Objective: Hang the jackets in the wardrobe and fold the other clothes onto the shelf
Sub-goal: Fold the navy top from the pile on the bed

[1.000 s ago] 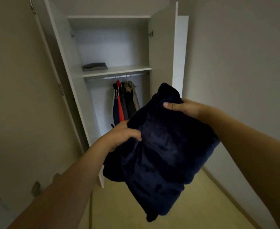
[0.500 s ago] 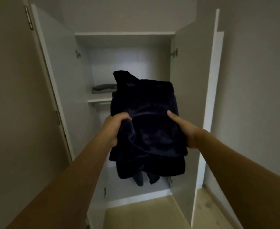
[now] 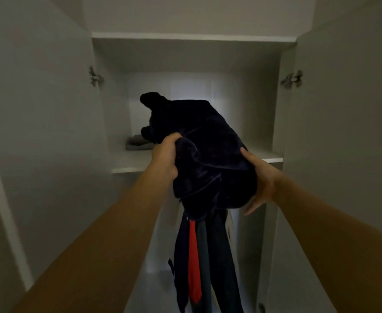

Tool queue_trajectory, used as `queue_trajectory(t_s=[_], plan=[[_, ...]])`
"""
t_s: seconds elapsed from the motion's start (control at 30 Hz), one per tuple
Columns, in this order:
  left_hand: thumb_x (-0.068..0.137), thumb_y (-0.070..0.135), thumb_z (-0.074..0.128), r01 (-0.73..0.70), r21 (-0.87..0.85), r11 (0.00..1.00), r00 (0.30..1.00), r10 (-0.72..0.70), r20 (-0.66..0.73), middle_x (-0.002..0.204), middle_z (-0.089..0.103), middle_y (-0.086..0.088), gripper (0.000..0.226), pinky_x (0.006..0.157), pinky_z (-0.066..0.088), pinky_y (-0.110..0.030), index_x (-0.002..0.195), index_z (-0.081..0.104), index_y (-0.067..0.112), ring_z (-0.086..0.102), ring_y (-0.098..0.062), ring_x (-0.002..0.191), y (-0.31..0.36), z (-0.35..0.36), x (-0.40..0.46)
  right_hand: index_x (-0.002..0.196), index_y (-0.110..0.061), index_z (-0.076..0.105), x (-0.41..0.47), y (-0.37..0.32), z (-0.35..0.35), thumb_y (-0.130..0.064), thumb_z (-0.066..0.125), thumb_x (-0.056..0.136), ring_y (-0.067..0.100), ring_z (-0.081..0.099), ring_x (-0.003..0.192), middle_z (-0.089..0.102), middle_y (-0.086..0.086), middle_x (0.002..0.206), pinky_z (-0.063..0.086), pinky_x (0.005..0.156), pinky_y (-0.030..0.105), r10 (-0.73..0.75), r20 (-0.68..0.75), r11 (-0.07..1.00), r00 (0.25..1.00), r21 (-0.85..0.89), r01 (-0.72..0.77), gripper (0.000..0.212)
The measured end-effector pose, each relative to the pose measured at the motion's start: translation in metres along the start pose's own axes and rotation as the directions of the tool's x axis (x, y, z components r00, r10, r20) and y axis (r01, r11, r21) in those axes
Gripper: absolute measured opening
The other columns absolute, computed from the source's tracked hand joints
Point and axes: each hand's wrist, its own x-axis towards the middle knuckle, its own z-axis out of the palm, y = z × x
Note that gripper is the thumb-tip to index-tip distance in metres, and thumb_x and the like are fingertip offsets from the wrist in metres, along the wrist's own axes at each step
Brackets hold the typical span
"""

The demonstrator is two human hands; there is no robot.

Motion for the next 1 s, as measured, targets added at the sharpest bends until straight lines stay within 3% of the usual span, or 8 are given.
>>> queue_trajectory(t_s=[0.13,0.37,0.63,0.77,0.83,0.9,0.93,1.0], plan=[[0.071,0.022,0.072,0.003,-0.082,0.997,1.0,-0.004,-0.011,0.119,0.066,-0.013,0.056,0.092,0.053,-0.052,0.124,0.063,0.011,0.064,-0.035,0.107,-0.003,0.021,0.086,0.126,-0.019,0.049,0.069,-0.061,0.001,-0.064,0.077,0.059,0.053,0.049,0.11,0.05,0.022,0.127,0.044,0.084,0.07,0.019,0.003,0.984,1.0,0.174,-0.019,0.085],[0.076,0.024,0.07,0.001,-0.299,0.954,1.0,-0.008,-0.021,0.121,0.064,-0.013,0.058,0.089,0.053,-0.056,0.132,0.056,0.019,0.063,-0.038,0.106,-0.021,0.062,0.237,0.114,-0.014,0.062,0.205,-0.17,0.0,-0.046,0.062,0.086,0.034,0.061,0.098,0.065,0.013,0.112,0.049,0.082,0.044,-0.285,-0.201,0.9,0.937,0.281,0.334,0.043],[0.082,0.02,0.067,-0.029,-0.483,0.875,0.986,-0.055,-0.159,0.12,0.062,-0.011,0.058,0.086,0.055,-0.052,0.138,0.049,0.023,0.062,-0.034,0.103,-0.074,0.11,0.406,0.153,-0.026,0.006,0.395,-0.254,-0.027,-0.046,0.079,0.07,0.039,0.05,0.122,0.038,0.014,0.147,0.046,0.098,0.056,-0.381,-0.39,0.872,0.838,0.149,0.466,0.113],[0.089,0.036,0.062,0.245,-0.349,0.905,0.961,-0.273,-0.033,0.123,0.061,-0.016,0.055,0.087,0.055,-0.05,0.138,0.048,0.017,0.062,-0.036,0.107,-0.109,0.122,0.461,0.144,-0.013,0.04,0.472,-0.262,-0.047,-0.045,0.07,0.081,0.036,0.065,0.1,0.061,0.019,0.123,0.054,0.088,0.047,-0.325,-0.212,0.922,0.922,0.144,0.359,0.077],[0.092,0.049,0.053,0.434,0.021,0.901,0.896,-0.434,0.091,0.107,0.067,-0.017,0.047,0.067,0.059,-0.039,0.122,0.057,0.013,0.066,-0.033,0.091,-0.118,0.112,0.469,0.134,-0.008,0.054,0.493,-0.257,-0.063,-0.045,0.063,0.087,0.035,0.064,0.103,0.063,0.018,0.122,0.051,0.094,0.045,-0.323,-0.159,0.943,0.933,0.03,0.332,0.061],[0.091,0.05,0.048,0.285,0.542,0.791,0.934,-0.356,0.03,0.085,0.069,-0.013,0.043,0.054,0.055,-0.029,0.1,0.059,0.009,0.067,-0.028,0.07,-0.117,0.091,0.481,0.135,-0.007,0.051,0.509,-0.255,-0.076,-0.04,0.058,0.093,0.037,0.059,0.112,0.058,0.018,0.128,0.047,0.098,0.046,-0.353,-0.169,0.936,0.92,-0.063,0.347,0.054],[0.089,0.049,0.046,0.057,0.772,0.634,0.995,-0.103,0.011,0.077,0.069,-0.009,0.041,0.054,0.053,-0.027,0.09,0.06,0.01,0.065,-0.025,0.063,-0.112,0.079,0.488,0.134,-0.006,0.051,0.515,-0.254,-0.08,-0.033,0.054,0.096,0.037,0.058,0.113,0.058,0.019,0.128,0.047,0.097,0.046,-0.37,-0.166,0.929,0.914,-0.076,0.362,0.047],[0.082,0.054,0.044,-0.326,0.942,0.081,0.848,0.466,0.253,0.078,0.065,-0.001,0.04,0.062,0.049,-0.029,0.083,0.059,0.017,0.06,-0.022,0.072,-0.093,0.056,0.503,0.128,-0.002,0.054,0.522,-0.257,-0.077,-0.019,0.047,0.099,0.035,0.058,0.105,0.06,0.019,0.116,0.046,0.09,0.043,-0.409,-0.151,0.911,0.9,-0.122,0.394,0.033]])
